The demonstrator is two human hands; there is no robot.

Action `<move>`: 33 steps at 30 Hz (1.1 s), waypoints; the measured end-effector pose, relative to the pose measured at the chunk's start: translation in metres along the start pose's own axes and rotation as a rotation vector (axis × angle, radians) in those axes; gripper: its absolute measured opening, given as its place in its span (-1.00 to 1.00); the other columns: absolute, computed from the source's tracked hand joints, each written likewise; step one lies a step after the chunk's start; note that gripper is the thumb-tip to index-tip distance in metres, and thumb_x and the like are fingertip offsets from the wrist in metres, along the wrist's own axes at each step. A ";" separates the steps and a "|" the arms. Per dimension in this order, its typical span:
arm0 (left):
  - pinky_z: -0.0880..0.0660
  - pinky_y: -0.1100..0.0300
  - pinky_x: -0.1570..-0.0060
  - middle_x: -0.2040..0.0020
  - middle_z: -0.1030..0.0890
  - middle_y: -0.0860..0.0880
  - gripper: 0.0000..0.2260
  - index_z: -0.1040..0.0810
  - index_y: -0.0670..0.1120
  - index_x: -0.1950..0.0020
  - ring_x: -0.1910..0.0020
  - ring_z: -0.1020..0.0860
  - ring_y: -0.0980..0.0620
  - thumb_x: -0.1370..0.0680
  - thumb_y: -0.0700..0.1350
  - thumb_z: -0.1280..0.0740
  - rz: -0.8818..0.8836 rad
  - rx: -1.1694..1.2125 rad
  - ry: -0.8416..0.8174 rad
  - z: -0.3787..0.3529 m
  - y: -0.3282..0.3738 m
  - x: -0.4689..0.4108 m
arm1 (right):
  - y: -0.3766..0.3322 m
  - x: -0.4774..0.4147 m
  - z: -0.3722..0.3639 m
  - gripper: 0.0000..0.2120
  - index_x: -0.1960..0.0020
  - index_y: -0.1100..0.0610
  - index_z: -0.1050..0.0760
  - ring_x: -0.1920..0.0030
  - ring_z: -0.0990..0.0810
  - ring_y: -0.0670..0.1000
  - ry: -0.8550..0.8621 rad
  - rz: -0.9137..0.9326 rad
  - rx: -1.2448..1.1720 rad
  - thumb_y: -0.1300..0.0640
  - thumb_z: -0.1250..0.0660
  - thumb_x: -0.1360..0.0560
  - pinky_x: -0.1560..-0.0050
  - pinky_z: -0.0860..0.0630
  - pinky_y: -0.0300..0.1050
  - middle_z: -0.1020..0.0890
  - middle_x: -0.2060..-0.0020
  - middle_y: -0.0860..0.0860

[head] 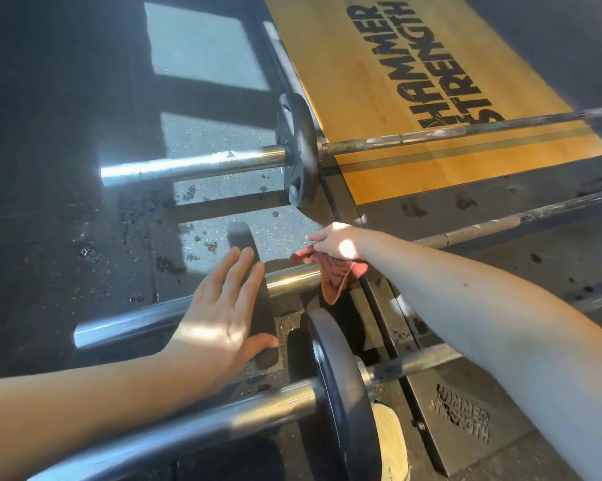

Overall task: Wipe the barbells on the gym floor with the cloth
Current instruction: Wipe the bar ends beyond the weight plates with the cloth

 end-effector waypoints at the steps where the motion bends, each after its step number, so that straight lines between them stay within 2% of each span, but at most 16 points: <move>1: -0.29 -0.30 -0.44 -0.60 -0.21 -0.27 -0.07 -0.21 -0.25 -0.59 -0.59 -0.16 -0.30 -0.44 0.31 -0.40 -0.007 -0.010 0.006 0.000 0.000 0.000 | 0.001 0.001 0.000 -0.62 -0.51 -0.13 -0.42 -0.18 -0.57 0.09 -0.010 0.038 -0.011 -0.09 -0.14 -0.71 -0.22 -0.54 -0.06 -0.50 -0.30 0.02; 4: -0.23 -0.24 -0.45 -0.60 -0.21 -0.25 -0.11 -0.21 -0.24 -0.58 -0.59 -0.16 -0.28 -0.47 0.37 -0.20 -0.028 -0.022 0.012 0.002 -0.002 -0.003 | 0.008 0.013 -0.003 -0.60 -0.33 0.02 -0.56 -0.08 -0.63 0.11 -0.058 0.134 -0.099 -0.19 -0.18 -0.68 -0.06 -0.54 -0.08 -0.63 -0.12 0.05; 7: -0.20 -0.22 -0.46 -0.61 -0.19 -0.24 -0.10 -0.19 -0.22 -0.59 -0.59 -0.14 -0.26 -0.48 0.40 -0.18 -0.051 -0.028 0.007 0.002 -0.005 -0.006 | 0.020 0.029 -0.004 -0.70 -0.36 -0.13 -0.50 -0.17 -0.53 -0.01 0.020 0.336 -0.048 -0.12 -0.27 -0.65 -0.26 -0.50 0.04 -0.54 -0.16 -0.09; 8: -0.20 -0.22 -0.46 -0.61 -0.19 -0.24 -0.10 -0.18 -0.22 -0.59 -0.59 -0.13 -0.26 -0.49 0.42 -0.18 -0.058 -0.029 0.007 0.002 -0.006 -0.007 | 0.025 0.034 -0.006 -0.62 -0.44 -0.19 -0.42 -0.25 -0.46 0.00 0.067 0.370 0.026 -0.10 -0.30 -0.63 -0.32 -0.43 0.06 -0.48 -0.25 -0.11; 10: -0.23 -0.24 -0.46 -0.60 -0.19 -0.24 -0.08 -0.14 -0.20 -0.59 -0.58 -0.15 -0.27 -0.50 0.45 -0.16 -0.070 -0.039 0.004 0.003 -0.009 -0.012 | 0.033 0.045 -0.012 -0.47 -0.56 -0.16 -0.28 -0.41 -0.25 0.05 0.209 0.382 0.165 -0.08 -0.31 -0.63 -0.45 -0.24 0.12 -0.34 -0.44 -0.10; 13: -0.28 -0.28 -0.46 -0.60 -0.19 -0.23 -0.04 -0.12 -0.19 -0.60 -0.57 -0.15 -0.25 -0.48 0.52 -0.07 -0.050 -0.030 -0.053 0.009 -0.019 -0.024 | 0.037 0.063 -0.022 -0.53 -0.56 -0.05 -0.35 -0.49 -0.11 0.07 0.541 0.430 0.120 0.01 -0.28 -0.66 -0.52 -0.08 0.09 -0.29 -0.52 -0.05; 15: -0.20 -0.27 -0.51 -0.62 -0.11 -0.17 0.01 -0.07 -0.16 -0.62 -0.59 -0.06 -0.21 -0.45 0.57 0.03 -0.028 0.004 -0.101 0.017 -0.028 -0.036 | 0.038 0.071 -0.029 -0.56 -0.52 -0.03 -0.42 -0.50 -0.15 0.07 0.726 0.474 0.098 0.11 -0.31 -0.65 -0.50 -0.09 -0.06 -0.30 -0.51 -0.01; 16: -0.15 -0.26 -0.54 -0.64 -0.04 -0.13 0.02 -0.01 -0.13 -0.64 -0.60 0.00 -0.18 -0.44 0.58 0.05 -0.013 0.029 -0.124 0.021 -0.033 -0.042 | 0.040 0.073 -0.031 -0.55 -0.51 -0.01 -0.43 -0.50 -0.18 0.04 0.766 0.489 0.017 0.16 -0.33 -0.64 -0.50 -0.08 -0.22 -0.28 -0.50 0.01; 18: -0.05 -0.21 -0.57 -0.66 0.06 -0.06 0.01 0.08 -0.08 -0.66 -0.62 0.09 -0.13 -0.44 0.56 0.02 0.035 0.076 -0.180 0.028 -0.045 -0.056 | 0.043 0.076 -0.033 -0.52 -0.49 0.05 -0.43 -0.45 -0.26 -0.10 0.742 0.488 -0.231 0.27 -0.37 -0.60 -0.40 -0.14 -0.50 -0.24 -0.45 0.03; 19: -0.02 -0.19 -0.58 -0.66 0.09 -0.03 0.02 0.10 -0.06 -0.67 -0.62 0.11 -0.12 -0.41 0.55 0.00 0.062 0.099 -0.215 0.028 -0.052 -0.063 | 0.043 0.078 -0.033 -0.52 -0.47 0.06 -0.43 -0.41 -0.30 -0.16 0.730 0.500 -0.298 0.31 -0.38 -0.59 -0.33 -0.23 -0.54 -0.23 -0.42 0.03; 23: -0.01 -0.14 -0.59 -0.68 0.05 -0.05 0.02 0.08 -0.04 -0.67 -0.64 0.03 -0.13 -0.42 0.59 0.02 0.075 0.167 -0.225 0.030 -0.073 -0.087 | 0.036 0.078 -0.024 -0.52 -0.36 -0.07 -0.40 -0.33 -0.44 -0.06 0.811 0.452 -0.285 0.33 -0.40 -0.57 -0.31 -0.49 -0.29 -0.28 -0.28 -0.02; 26: 0.00 -0.14 -0.59 -0.68 0.07 0.01 -0.14 0.11 0.01 -0.67 -0.65 0.05 -0.08 -0.51 0.43 -0.05 0.097 0.202 -0.262 0.029 -0.085 -0.098 | 0.026 0.079 -0.005 -0.70 -0.35 0.32 -0.44 -0.05 -0.59 -0.15 0.832 0.425 -0.440 0.25 -0.29 -0.65 -0.10 -0.60 -0.26 -0.44 -0.08 0.03; 27: 0.01 -0.14 -0.60 -0.68 0.07 0.02 -0.17 0.11 0.03 -0.67 -0.65 0.05 -0.07 -0.53 0.40 -0.05 0.104 0.213 -0.267 0.030 -0.089 -0.102 | 0.024 0.078 -0.003 -0.73 -0.31 0.35 -0.46 -0.03 -0.58 -0.16 0.846 0.417 -0.437 0.26 -0.28 -0.65 -0.05 -0.59 -0.31 -0.45 -0.06 0.02; 29: 0.02 -0.14 -0.60 -0.68 0.07 0.04 -0.22 0.10 0.07 -0.67 -0.65 0.06 -0.06 -0.55 0.38 -0.03 0.131 0.232 -0.280 0.029 -0.097 -0.109 | 0.030 0.071 -0.008 -0.77 -0.23 0.19 -0.49 -0.12 -0.51 -0.13 0.844 0.347 -0.465 0.31 -0.37 -0.59 -0.06 -0.55 -0.40 -0.39 -0.10 -0.05; 30: 0.03 -0.14 -0.60 -0.68 0.07 0.05 -0.23 0.10 0.08 -0.67 -0.65 0.06 -0.05 -0.55 0.38 -0.01 0.150 0.241 -0.300 0.029 -0.101 -0.112 | 0.033 0.068 -0.014 -0.71 -0.22 0.10 -0.47 -0.16 -0.49 -0.13 0.812 0.347 -0.530 0.32 -0.41 -0.57 -0.09 -0.57 -0.36 -0.36 -0.11 -0.07; 33: 0.08 -0.16 -0.59 -0.68 0.10 0.06 -0.29 0.11 0.15 -0.67 -0.65 0.09 -0.04 -0.58 0.37 0.01 0.206 0.275 -0.348 0.033 -0.109 -0.123 | 0.042 0.058 -0.028 -0.57 -0.29 -0.04 -0.41 -0.22 -0.48 -0.10 0.824 0.335 -0.395 0.30 -0.44 -0.54 -0.17 -0.63 -0.13 -0.32 -0.18 -0.12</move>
Point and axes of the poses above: each hand's wrist, its own x-axis away from the middle knuckle, its own z-axis out of the back of the hand, y = z × x, the point moved 7 cm from there along -x, towards the middle knuckle
